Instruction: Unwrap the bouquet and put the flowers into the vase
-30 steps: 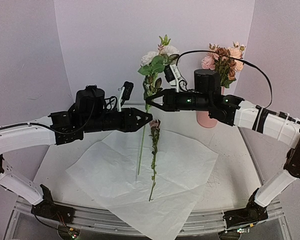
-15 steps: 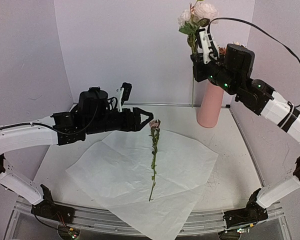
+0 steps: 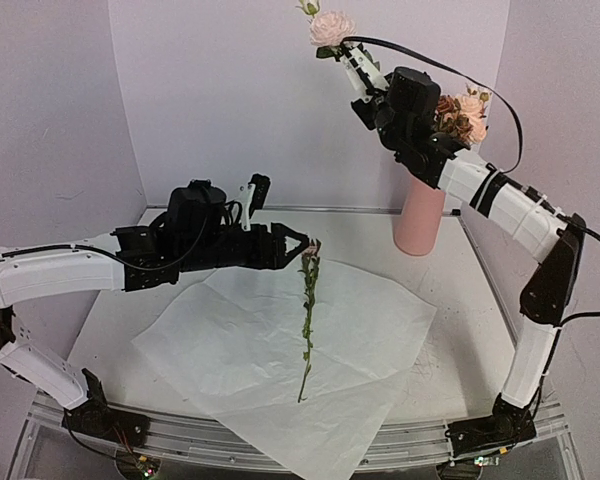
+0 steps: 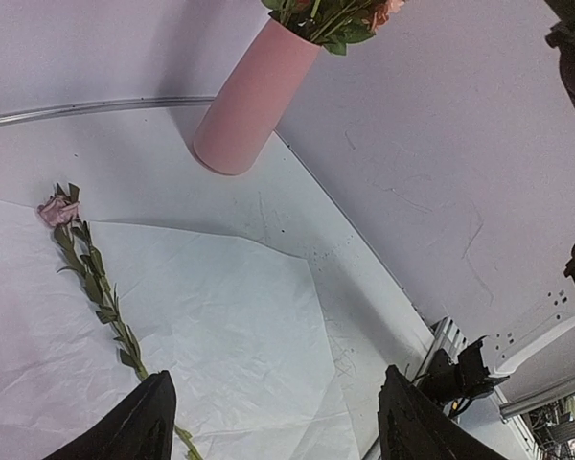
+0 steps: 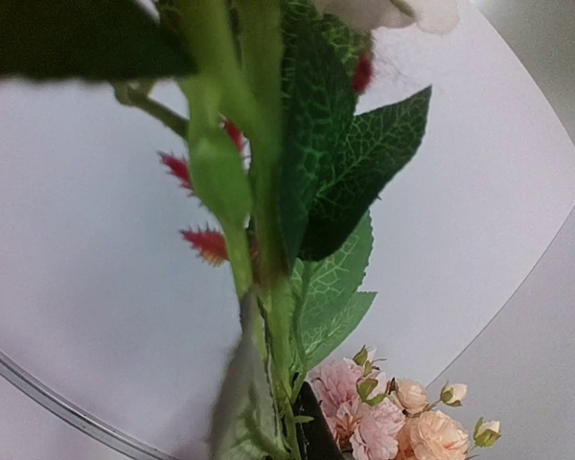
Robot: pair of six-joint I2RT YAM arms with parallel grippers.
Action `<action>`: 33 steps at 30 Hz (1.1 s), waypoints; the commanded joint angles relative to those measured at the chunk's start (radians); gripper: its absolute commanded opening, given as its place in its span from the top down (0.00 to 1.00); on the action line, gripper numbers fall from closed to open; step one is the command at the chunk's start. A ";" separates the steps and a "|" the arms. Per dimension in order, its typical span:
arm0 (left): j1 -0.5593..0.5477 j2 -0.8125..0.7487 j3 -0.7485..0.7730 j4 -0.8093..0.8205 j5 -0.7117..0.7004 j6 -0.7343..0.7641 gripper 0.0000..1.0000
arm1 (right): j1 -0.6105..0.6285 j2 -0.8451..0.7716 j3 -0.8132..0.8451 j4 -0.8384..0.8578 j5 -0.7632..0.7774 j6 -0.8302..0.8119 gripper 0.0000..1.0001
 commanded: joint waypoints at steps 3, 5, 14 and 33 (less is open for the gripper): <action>0.000 -0.019 0.036 0.023 -0.018 0.038 0.27 | -0.073 0.044 0.128 0.130 0.007 -0.005 1.00; -0.001 -0.015 0.039 0.023 -0.018 0.042 0.27 | -0.087 0.056 0.130 0.133 -0.003 0.016 1.00; -0.002 0.013 0.062 0.022 -0.018 0.062 0.27 | -0.138 0.073 0.047 0.180 -0.005 0.093 1.00; 0.000 0.037 0.087 -0.010 -0.007 0.067 0.27 | -0.152 0.058 -0.078 0.189 0.054 0.235 1.00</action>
